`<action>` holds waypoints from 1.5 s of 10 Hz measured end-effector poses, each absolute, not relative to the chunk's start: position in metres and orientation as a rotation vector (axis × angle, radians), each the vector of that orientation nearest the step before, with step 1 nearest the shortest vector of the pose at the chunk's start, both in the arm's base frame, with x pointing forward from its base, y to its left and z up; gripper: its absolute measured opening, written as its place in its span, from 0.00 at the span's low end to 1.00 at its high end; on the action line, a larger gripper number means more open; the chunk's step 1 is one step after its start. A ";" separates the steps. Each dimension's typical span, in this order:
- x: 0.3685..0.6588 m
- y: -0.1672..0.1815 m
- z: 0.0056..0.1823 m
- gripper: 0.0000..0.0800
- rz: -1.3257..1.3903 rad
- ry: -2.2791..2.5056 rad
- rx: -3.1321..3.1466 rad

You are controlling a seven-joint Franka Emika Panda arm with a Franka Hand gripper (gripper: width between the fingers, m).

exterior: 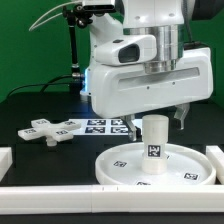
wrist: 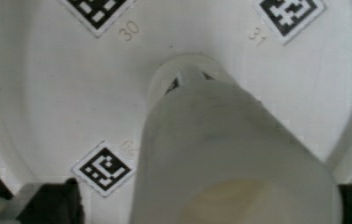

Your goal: Assemble round table

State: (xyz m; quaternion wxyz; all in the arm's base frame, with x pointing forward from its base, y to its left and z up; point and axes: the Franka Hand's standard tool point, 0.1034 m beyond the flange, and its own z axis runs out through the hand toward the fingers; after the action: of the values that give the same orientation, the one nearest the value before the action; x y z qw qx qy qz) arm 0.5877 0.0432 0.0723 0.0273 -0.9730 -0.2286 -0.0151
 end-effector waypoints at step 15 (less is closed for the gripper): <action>0.582 0.045 0.066 0.80 0.068 -2.063 -2.441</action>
Offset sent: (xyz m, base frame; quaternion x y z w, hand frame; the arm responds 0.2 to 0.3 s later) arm -0.0043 0.0131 0.0036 -0.0059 -0.0218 -0.2320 0.9725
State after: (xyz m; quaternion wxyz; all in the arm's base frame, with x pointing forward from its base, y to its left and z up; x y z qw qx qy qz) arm 0.5818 0.0453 0.0661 -0.0276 -0.7633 -0.6452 0.0213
